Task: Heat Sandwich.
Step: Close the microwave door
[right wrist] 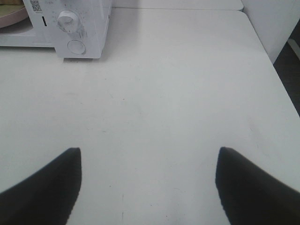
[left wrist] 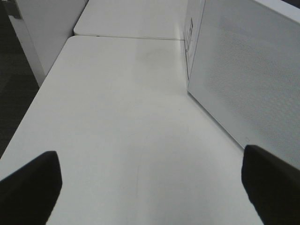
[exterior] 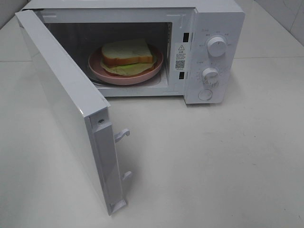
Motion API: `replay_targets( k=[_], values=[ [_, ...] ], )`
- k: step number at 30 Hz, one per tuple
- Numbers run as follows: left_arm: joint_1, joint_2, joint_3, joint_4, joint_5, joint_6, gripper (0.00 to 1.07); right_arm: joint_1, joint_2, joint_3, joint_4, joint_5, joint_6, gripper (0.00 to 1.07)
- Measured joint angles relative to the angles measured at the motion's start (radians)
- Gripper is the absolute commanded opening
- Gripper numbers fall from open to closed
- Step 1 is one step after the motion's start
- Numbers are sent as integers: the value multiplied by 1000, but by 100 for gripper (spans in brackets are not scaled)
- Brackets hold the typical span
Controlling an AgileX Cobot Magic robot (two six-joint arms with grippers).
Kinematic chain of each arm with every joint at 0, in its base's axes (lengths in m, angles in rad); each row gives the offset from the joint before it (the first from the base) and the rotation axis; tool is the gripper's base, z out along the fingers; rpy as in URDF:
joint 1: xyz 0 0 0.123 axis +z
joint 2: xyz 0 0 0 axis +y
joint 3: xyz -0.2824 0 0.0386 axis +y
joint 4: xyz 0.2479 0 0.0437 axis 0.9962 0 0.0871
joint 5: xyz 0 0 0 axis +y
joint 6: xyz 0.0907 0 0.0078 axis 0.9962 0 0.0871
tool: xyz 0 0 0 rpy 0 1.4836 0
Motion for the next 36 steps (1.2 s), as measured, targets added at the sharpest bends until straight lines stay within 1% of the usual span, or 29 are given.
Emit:
replay_targets(
  k=[3,6,8,9,12,13,15,16,17,18,20,21,22,23,25,26,27,29,31,32,34,35,36],
  values=[
    [0,45,0,-3,-30,0,98,0,0,0,0,0,0,76],
    [0,140,0,-6,-97,0,98,0,0,0,0,0,0,76],
    [0,160,0,-7,-118,0,98,0,0,0,0,0,0,76],
    [0,209,0,-7,-163,0,95,0,0,0,0,0,0,76],
    [0,255,0,-7,-209,0,91,0,0,0,0,0,0,76],
    [0,296,0,-7,-255,0,88,0,0,0,0,0,0,76],
    [0,339,0,-7,-299,0,76,0,0,0,0,0,0,76],
    [0,339,0,-7,-299,0,76,0,0,0,0,0,0,76],
    [0,363,0,-7,-320,0,71,0,0,0,0,0,0,76],
    [0,407,0,-8,-353,0,56,0,0,0,0,0,0,76],
    [0,456,0,-8,-367,0,39,0,0,0,0,0,0,76],
    [0,456,0,-8,-367,0,39,0,0,0,0,0,0,76],
    [0,502,0,-9,-370,0,32,0,0,0,0,0,0,76],
    [0,530,0,-12,-372,0,18,0,0,0,0,0,0,76],
    [0,583,0,-22,-393,0,5,0,0,0,0,0,0,76],
    [0,583,0,-22,-393,0,5,0,0,0,0,0,0,76],
    [0,641,0,-36,-422,0,0,0,0,0,0,0,0,76],
    [0,696,0,-46,-466,0,0,0,0,0,0,0,0,76],
    [0,715,1,-53,-489,0,0,0,0,0,0,0,0,76],
    [0,752,7,-59,-564,0,0,0,0,0,0,0,0,76],
    [0,782,23,-60,-648,0,0,0,0,0,0,0,0,76],
    [0,782,23,-60,-648,0,0,0,0,0,0,0,0,76],
    [0,806,43,-60,-727,0,0,0,0,0,0,0,0,76]
  ],
)
